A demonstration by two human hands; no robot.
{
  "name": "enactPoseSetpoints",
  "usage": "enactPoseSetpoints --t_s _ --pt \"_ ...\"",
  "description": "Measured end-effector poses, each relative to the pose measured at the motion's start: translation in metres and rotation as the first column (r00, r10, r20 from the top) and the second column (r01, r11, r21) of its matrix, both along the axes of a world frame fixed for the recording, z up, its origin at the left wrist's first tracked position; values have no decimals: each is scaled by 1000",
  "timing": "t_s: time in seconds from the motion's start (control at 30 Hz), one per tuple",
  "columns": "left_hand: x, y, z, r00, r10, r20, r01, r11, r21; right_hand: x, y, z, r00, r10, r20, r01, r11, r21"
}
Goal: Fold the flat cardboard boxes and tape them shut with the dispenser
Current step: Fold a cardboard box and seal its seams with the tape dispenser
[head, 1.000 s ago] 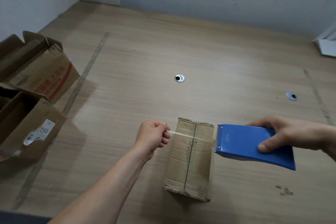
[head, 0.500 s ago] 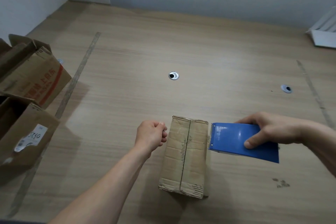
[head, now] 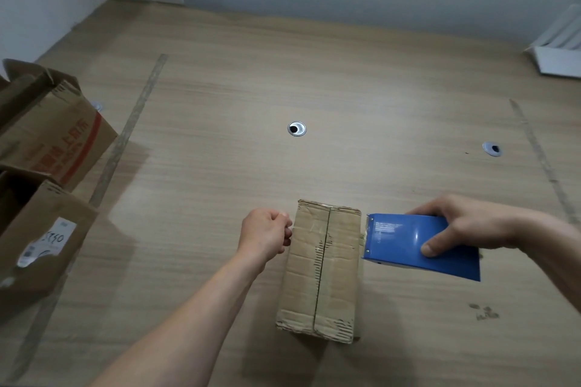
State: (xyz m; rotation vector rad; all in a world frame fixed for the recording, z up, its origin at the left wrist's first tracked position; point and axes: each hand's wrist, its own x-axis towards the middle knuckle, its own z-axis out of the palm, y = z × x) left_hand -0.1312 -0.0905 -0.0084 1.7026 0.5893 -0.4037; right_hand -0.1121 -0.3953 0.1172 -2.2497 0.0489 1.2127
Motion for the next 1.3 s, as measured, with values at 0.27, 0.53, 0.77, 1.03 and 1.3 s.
enactPoseSetpoints --t_s 0.27,0.53,0.77,1.03,1.3 --pt "-1 -1 -9 1000 -9 -29 10 1000 20 1 2 -6 1000 5 -6 -5 1000 -22" --pt "-2 -3 -14 997 -43 -71 43 999 -5 2 1 -12 1000 -5 -13 5 999 -33" --pt "-5 -8 -27 997 -72 -35 74 995 73 2 -3 -20 1000 -12 -14 11 1000 -27" --pt "-10 -11 -34 994 -103 -45 111 968 226 4 0 -23 999 -53 -1 53 996 -72" --pt "-34 -18 -6 746 -531 401 210 759 616 1 13 -24 1000 -16 14 17 998 -55"
